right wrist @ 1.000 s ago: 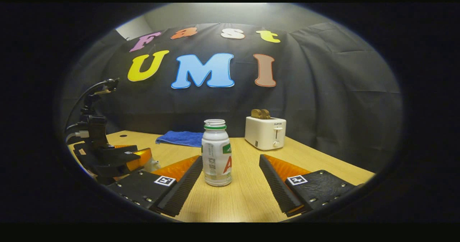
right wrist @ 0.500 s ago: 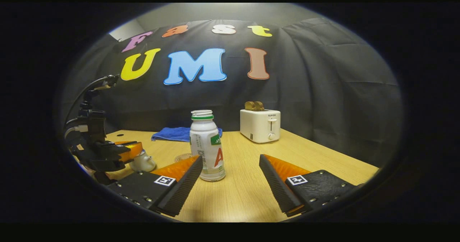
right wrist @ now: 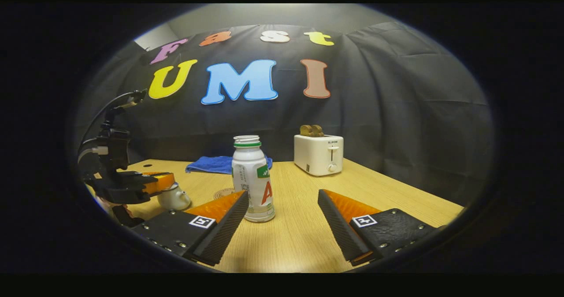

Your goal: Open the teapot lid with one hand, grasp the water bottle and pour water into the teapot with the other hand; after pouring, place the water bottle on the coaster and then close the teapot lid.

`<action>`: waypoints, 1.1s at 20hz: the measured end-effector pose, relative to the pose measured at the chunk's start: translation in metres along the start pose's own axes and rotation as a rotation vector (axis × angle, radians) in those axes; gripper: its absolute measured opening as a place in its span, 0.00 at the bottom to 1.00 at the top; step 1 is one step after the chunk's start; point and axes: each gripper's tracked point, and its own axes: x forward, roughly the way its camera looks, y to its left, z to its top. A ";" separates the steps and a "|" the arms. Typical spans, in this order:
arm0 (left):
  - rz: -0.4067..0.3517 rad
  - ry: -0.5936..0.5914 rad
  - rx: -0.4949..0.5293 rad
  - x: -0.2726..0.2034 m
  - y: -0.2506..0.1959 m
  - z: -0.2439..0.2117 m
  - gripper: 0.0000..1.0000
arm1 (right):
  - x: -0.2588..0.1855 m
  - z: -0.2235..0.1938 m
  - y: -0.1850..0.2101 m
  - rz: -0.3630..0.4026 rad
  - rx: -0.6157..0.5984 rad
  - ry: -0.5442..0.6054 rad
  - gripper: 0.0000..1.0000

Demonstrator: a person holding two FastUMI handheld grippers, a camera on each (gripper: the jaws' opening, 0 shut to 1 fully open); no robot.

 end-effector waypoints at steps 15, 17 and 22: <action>0.124 -0.096 -0.033 -0.064 0.109 0.051 0.07 | 0.016 -0.003 0.030 0.112 -0.014 0.029 0.97; 0.140 -0.092 -0.053 -0.073 0.128 0.048 0.10 | 0.023 -0.005 0.037 0.130 -0.038 0.039 0.97; 0.188 -0.092 -0.074 -0.095 0.164 0.042 0.10 | 0.041 -0.007 0.039 0.121 -0.051 0.056 0.97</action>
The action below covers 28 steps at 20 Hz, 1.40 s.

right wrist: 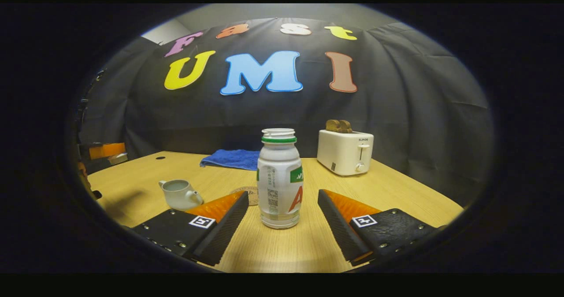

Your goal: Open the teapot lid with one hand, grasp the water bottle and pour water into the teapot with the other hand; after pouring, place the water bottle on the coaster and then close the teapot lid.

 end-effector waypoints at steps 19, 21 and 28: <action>0.015 0.061 -0.035 -0.028 0.031 -0.036 0.10 | 0.050 -0.009 0.002 0.056 -0.046 0.071 0.74; 0.013 0.062 -0.039 -0.029 0.031 -0.038 0.10 | 0.050 -0.008 0.001 0.039 -0.091 0.079 0.72; 0.013 0.059 -0.047 -0.032 0.038 -0.039 0.10 | 0.052 0.022 0.008 -0.020 -0.380 0.042 0.72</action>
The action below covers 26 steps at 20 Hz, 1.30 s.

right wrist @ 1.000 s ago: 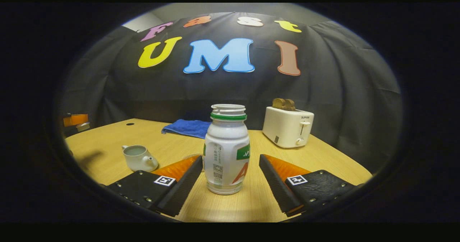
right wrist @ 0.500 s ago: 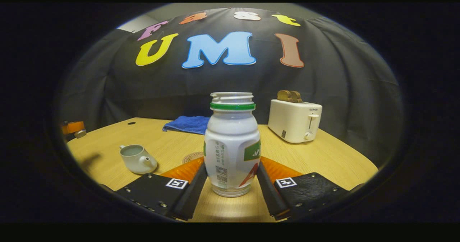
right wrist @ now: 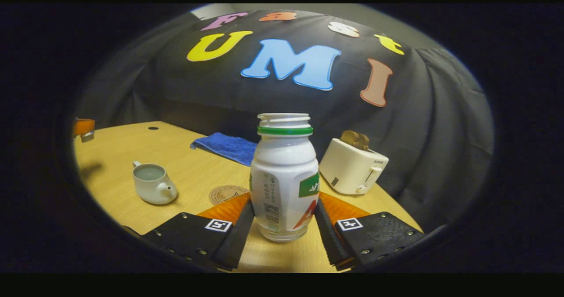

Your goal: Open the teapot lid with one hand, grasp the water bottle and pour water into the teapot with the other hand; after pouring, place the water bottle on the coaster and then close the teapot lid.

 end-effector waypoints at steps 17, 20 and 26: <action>0.006 0.021 -0.029 -0.005 0.021 -0.018 0.10 | 0.017 0.034 0.046 -0.044 -0.660 -0.014 0.72; 0.006 0.025 -0.040 -0.005 0.022 -0.022 0.10 | 0.017 0.036 0.050 -0.070 -0.773 -0.026 0.72; 0.009 0.034 -0.047 -0.005 0.027 -0.029 0.07 | 0.015 0.038 0.061 -0.095 -0.950 -0.058 0.72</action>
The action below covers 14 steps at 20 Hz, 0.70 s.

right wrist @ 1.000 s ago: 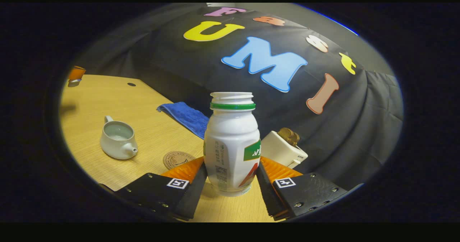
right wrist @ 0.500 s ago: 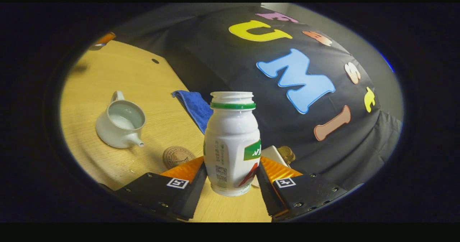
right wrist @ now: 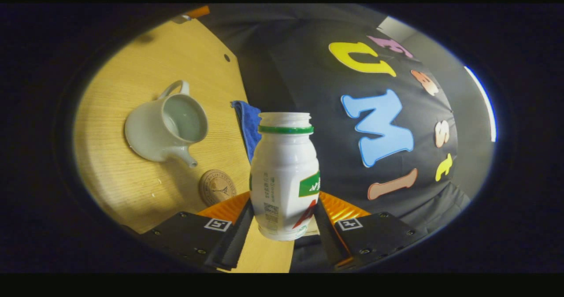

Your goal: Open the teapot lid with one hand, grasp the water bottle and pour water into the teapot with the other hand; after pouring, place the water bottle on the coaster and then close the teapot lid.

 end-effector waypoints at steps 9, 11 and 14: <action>0.006 0.015 -0.009 0.001 0.005 -0.010 0.07 | -0.004 0.009 0.001 -0.052 -0.171 -0.036 0.72; 0.006 0.018 -0.012 0.001 0.006 -0.011 0.11 | -0.003 0.007 0.003 -0.058 -0.197 -0.041 0.72; 0.006 0.020 -0.011 0.001 0.006 -0.013 0.11 | -0.004 0.009 0.004 -0.069 -0.238 -0.047 0.72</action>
